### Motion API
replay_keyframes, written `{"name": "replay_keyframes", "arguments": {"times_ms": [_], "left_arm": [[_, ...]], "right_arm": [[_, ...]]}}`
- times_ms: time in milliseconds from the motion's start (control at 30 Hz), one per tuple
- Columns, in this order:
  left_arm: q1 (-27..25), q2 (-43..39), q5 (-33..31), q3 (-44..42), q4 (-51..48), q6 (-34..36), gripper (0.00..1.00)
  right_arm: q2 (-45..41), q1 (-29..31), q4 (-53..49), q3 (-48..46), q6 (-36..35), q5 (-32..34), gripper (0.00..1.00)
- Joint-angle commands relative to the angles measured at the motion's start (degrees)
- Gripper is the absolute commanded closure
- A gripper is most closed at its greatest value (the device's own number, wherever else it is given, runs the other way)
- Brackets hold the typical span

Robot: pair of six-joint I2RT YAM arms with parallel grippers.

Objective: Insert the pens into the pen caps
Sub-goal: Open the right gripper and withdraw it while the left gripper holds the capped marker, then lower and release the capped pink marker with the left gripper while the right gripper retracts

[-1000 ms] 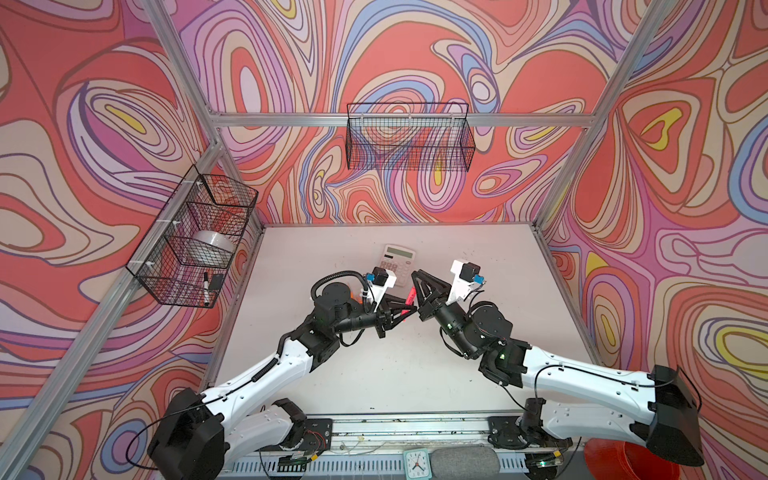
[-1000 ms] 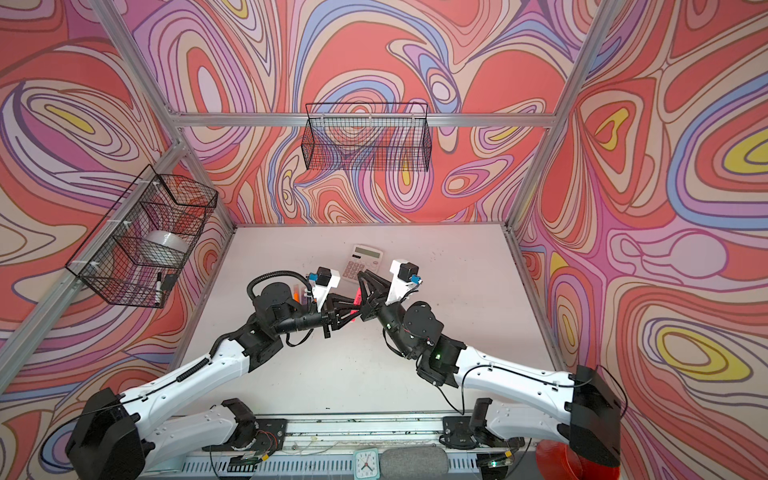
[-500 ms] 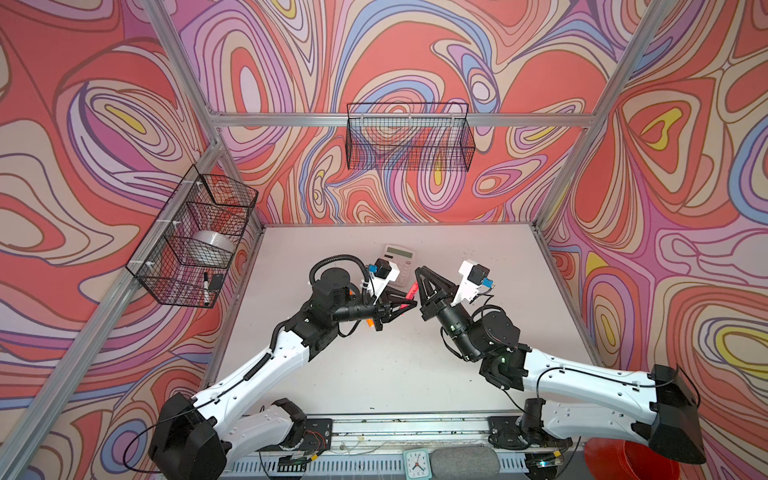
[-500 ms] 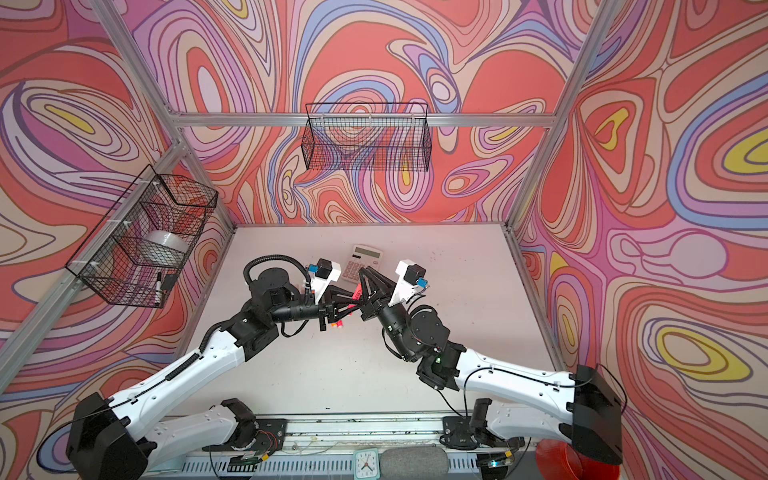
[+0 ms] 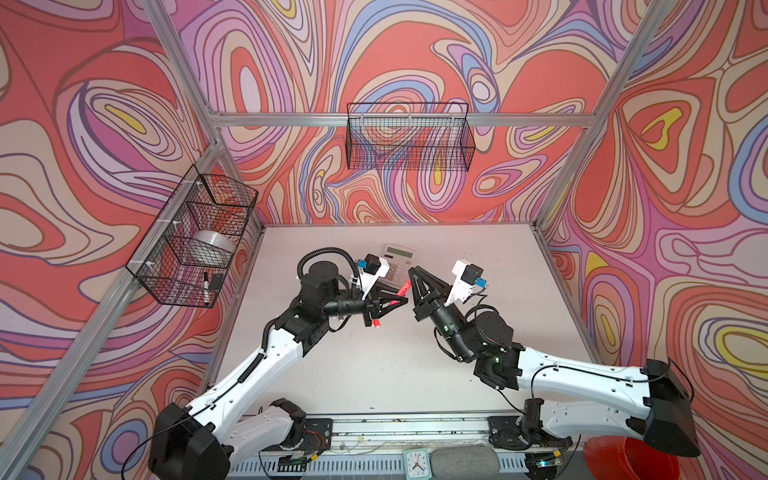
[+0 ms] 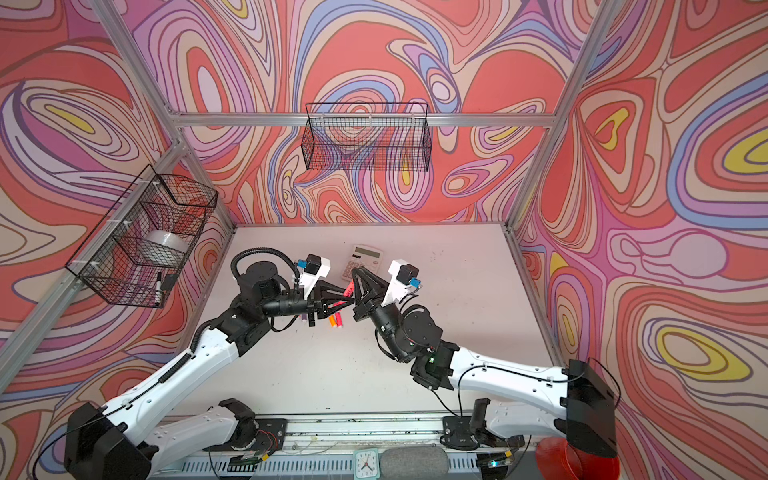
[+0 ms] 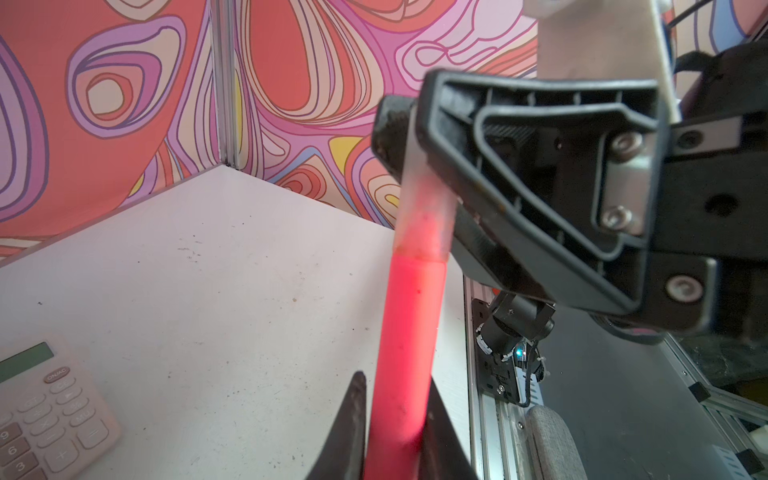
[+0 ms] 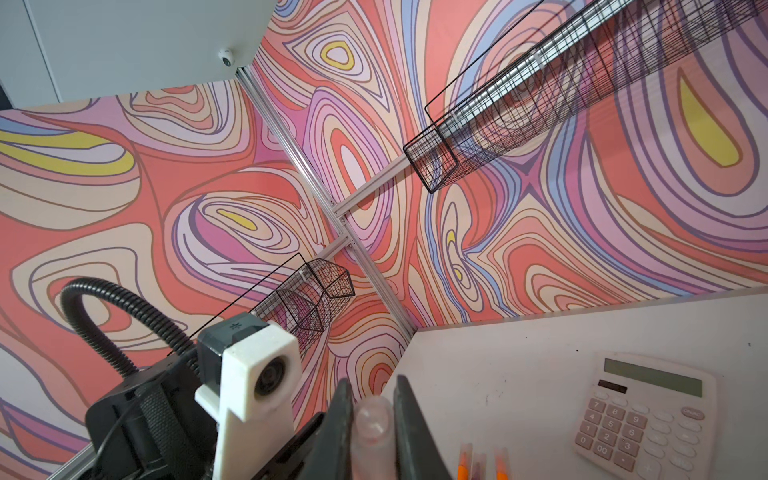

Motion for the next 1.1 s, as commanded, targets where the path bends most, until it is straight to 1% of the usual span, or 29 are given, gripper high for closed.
{"name": "replay_keyframes", "arguments": {"times_ms": [0,100,200,333,433,467,533,600,633,700,767,833,900,933,967,1000,1067], "left_arm": [[6.6,-0.4,-27.6,11.3,25.0,-10.7,1.0],[6.7,-0.7,-28.0,11.8,24.3,-10.5,1.0],[6.6,-1.8,-28.1,10.3,25.4,-11.1,1.0],[6.6,-2.2,-24.9,8.8,24.2,-11.8,1.0],[6.0,-3.0,-22.5,3.0,28.1,-14.9,1.0],[5.2,-3.4,-22.7,0.4,29.1,-14.7,1.0],[2.1,-4.4,-24.1,-3.6,27.9,-10.9,1.0],[-3.1,-5.2,-28.3,-7.3,25.2,-5.1,1.0],[-5.2,-5.1,-30.1,-8.9,25.0,-3.5,1.0],[-8.8,-3.8,-33.6,-12.2,26.2,-2.6,1.0],[-11.4,-0.4,-36.7,-14.8,28.2,-3.4,1.0],[-13.1,4.3,-38.4,-17.3,32.3,-5.5,1.0],[-14.2,10.7,-40.1,-18.7,38.0,-9.6,1.0],[-14.5,14.5,-41.0,-21.1,40.8,-12.3,1.0],[-14.9,18.3,-41.9,-21.2,43.0,-14.8,1.0],[-15.1,21.5,-42.5,-21.1,45.0,-16.4,1.0],[-16.1,27.9,-45.2,-20.5,47.8,-20.3,1.0]], "right_arm": [[7.2,13.2,-26.2,-5.6,2.7,-22.7,1.0],[9.3,14.4,-26.8,-4.3,2.2,-21.4,1.0],[9.1,14.6,-26.8,-4.4,2.7,-18.1,1.0],[4.8,14.6,-29.1,-3.5,2.7,-14.1,1.0],[1.5,14.2,-31.7,-2.2,3.0,-8.2,1.0],[0.8,13.8,-33.0,-1.6,3.3,-6.7,1.0],[-0.2,12.3,-34.5,-0.7,3.8,-5.3,1.0],[-1.3,10.5,-35.0,-0.2,4.4,-4.6,1.0],[-1.8,10.0,-35.7,0.0,5.1,-3.3,0.99],[-3.1,9.8,-37.6,0.7,6.3,1.0,0.71],[-5.3,9.5,-40.0,1.2,7.5,4.9,0.42],[-8.1,9.3,-42.6,1.2,8.7,8.7,0.24],[-11.7,9.1,-47.0,1.2,11.4,13.8,0.13],[-13.8,8.7,-49.4,1.1,12.9,15.9,0.1],[-16.0,8.1,-51.4,0.9,13.9,17.3,0.05],[-17.9,7.7,-53.3,0.7,14.7,18.5,0.02],[-22.1,6.6,-59.1,0.9,17.9,22.0,0.02]]}}
